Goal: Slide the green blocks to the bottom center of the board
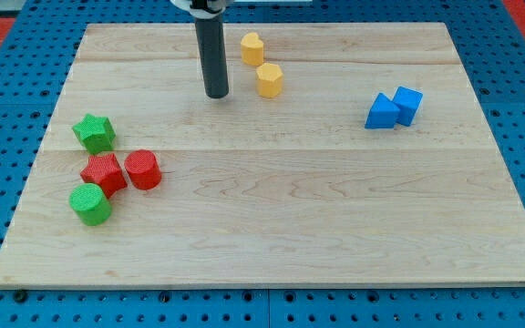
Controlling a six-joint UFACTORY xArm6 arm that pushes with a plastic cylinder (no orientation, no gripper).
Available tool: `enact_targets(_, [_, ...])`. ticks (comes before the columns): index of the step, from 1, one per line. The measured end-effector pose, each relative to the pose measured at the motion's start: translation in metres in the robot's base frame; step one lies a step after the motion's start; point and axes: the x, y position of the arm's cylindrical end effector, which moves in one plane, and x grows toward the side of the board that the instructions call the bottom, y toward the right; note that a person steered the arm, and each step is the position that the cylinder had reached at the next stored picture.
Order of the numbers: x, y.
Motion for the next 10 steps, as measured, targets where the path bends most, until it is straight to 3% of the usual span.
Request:
enact_targets(3, [-0.011,0.038])
enact_targets(4, [-0.018,0.018])
enact_targets(5, [0.0,-0.062])
enact_targets(6, [0.046,-0.097])
enact_targets(8, [0.071,-0.14])
enact_targets(9, [0.117,-0.182])
enact_targets(10, [0.126,-0.187])
